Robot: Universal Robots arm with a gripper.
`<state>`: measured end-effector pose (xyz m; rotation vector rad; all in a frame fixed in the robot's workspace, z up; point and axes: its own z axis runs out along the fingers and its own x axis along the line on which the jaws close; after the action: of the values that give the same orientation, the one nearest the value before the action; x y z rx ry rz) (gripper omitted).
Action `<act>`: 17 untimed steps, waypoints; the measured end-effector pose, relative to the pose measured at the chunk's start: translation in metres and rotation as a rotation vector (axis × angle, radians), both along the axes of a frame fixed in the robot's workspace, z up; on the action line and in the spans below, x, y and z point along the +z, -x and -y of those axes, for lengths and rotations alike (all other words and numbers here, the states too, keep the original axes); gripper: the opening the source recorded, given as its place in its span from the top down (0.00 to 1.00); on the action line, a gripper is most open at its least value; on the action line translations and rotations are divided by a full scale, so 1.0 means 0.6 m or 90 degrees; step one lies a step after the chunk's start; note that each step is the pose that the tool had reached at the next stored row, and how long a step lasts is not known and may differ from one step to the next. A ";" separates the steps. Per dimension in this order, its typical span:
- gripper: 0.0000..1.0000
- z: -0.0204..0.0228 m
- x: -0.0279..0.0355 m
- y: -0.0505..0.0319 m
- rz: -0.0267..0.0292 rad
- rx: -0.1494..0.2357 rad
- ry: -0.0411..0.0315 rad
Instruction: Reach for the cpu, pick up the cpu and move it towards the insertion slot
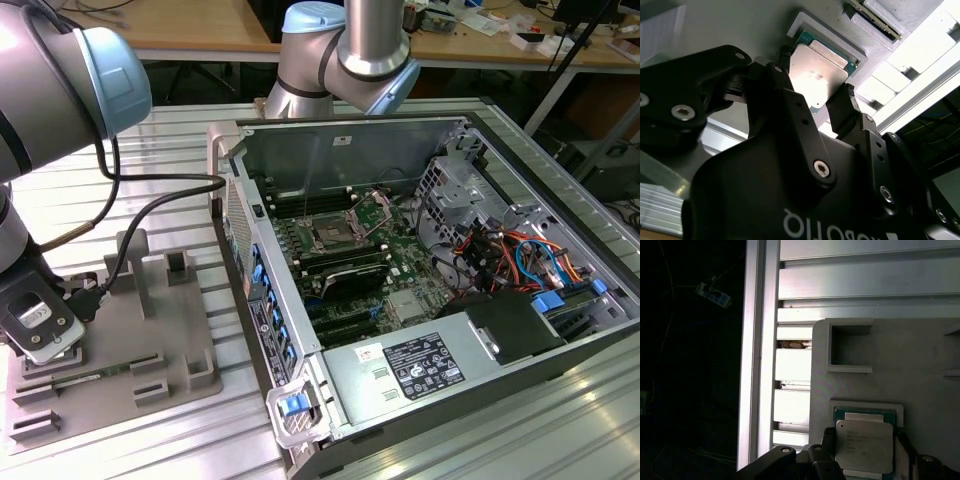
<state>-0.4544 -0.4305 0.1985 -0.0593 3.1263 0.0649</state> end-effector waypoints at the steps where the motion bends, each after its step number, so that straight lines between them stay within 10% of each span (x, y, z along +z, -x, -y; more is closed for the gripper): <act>1: 0.45 0.0000 0.000 0.000 0.0000 0.000 -0.0002; 17: 0.45 0.0000 0.011 0.000 0.0000 0.000 -0.0003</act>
<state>-0.4544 -0.4305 0.2052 -0.0592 3.1262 0.0656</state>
